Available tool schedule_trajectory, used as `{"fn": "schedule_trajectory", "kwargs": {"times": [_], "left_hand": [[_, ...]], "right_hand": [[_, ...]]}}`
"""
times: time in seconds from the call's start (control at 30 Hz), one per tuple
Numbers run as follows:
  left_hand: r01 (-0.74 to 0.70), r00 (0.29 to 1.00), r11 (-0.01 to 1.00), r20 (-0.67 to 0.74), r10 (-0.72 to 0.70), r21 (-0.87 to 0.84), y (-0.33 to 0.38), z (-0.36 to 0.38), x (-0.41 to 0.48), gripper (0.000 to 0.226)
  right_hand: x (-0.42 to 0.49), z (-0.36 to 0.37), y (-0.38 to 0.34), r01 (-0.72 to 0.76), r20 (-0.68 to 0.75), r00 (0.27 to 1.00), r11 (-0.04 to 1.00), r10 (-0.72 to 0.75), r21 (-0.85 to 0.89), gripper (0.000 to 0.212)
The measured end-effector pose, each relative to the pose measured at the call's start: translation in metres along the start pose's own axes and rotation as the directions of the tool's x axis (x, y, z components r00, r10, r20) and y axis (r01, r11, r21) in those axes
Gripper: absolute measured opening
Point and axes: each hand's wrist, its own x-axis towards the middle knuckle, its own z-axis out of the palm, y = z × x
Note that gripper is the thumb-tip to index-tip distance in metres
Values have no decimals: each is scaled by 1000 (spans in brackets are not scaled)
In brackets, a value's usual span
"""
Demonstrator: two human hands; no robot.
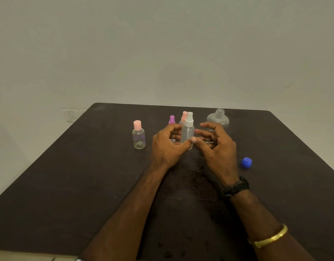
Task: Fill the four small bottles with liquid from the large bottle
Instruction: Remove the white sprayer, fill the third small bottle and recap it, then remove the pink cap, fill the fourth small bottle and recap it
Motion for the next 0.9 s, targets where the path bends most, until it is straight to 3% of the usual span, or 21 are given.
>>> {"fn": "schedule_trajectory", "kwargs": {"times": [0.43, 0.6, 0.9], "left_hand": [[186, 964, 946, -233, -124, 264, -8, -34, 8, 41], [233, 953, 914, -266, -147, 331, -11, -33, 8, 44], [302, 945, 871, -240, -221, 388, -17, -33, 10, 42]], "right_hand": [[-4, 12, 6, -2, 88, 996, 995, 12, -103, 26], [-5, 13, 7, -11, 105, 994, 993, 24, -121, 22], [-3, 16, 10, -34, 143, 988, 991, 53, -131, 31]]}}
